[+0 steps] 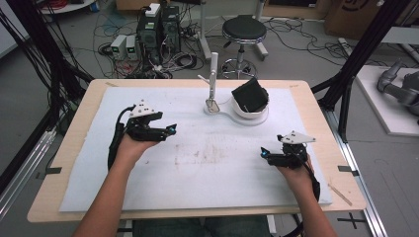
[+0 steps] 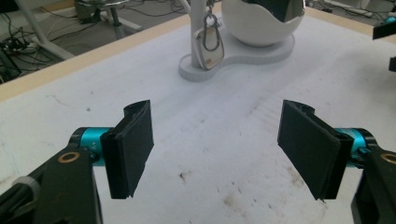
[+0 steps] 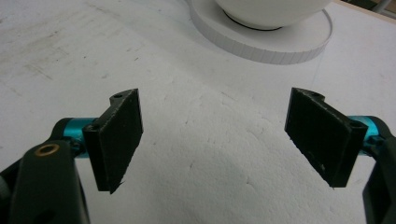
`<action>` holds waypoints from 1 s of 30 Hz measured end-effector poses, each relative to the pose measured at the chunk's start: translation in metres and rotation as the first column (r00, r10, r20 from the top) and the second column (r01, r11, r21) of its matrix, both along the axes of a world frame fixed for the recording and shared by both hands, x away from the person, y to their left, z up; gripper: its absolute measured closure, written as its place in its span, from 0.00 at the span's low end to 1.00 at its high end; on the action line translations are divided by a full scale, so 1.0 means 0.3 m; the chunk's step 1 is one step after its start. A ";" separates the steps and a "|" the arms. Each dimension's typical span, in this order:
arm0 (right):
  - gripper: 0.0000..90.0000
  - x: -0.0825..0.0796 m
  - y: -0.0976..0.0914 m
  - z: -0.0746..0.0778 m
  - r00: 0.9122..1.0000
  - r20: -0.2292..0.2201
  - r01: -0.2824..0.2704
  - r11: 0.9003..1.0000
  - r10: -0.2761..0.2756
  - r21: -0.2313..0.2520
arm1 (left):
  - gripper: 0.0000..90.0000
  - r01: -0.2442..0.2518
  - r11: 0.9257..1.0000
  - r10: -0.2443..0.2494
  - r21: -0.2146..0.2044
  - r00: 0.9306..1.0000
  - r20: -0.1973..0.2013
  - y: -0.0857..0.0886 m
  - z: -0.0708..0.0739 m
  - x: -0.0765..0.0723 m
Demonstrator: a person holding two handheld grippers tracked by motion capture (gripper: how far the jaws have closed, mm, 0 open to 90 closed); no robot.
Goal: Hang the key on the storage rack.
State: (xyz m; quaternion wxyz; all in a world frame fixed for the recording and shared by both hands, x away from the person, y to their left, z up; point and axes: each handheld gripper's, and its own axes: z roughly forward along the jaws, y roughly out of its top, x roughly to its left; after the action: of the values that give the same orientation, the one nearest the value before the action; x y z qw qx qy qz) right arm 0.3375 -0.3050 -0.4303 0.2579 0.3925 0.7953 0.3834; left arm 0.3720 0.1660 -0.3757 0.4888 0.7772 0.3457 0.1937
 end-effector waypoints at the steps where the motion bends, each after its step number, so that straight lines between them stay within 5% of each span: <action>1: 0.22 0.000 0.000 0.000 1.000 0.001 0.001 1.000 -0.001 -0.002 | 0.29 0.003 1.000 -0.003 -0.007 1.000 -0.002 0.007 -0.011 -0.004; 13: 0.22 0.005 0.008 -0.003 1.000 -0.001 -0.009 1.000 0.009 -0.011 | 0.27 -0.021 0.998 0.019 -0.056 0.999 -0.040 0.080 -0.105 -0.033; 30: 0.22 0.009 0.010 -0.005 1.000 -0.003 -0.013 1.000 0.013 -0.014 | 0.27 -0.001 0.998 -0.001 -0.062 1.000 -0.025 0.084 -0.112 -0.051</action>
State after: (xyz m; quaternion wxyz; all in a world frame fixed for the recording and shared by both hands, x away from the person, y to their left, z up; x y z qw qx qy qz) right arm 0.3401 -0.3020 -0.4319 0.2572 0.3861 0.8007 0.3790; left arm 0.3566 0.1911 -0.4094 0.5085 0.7639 0.3576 0.1731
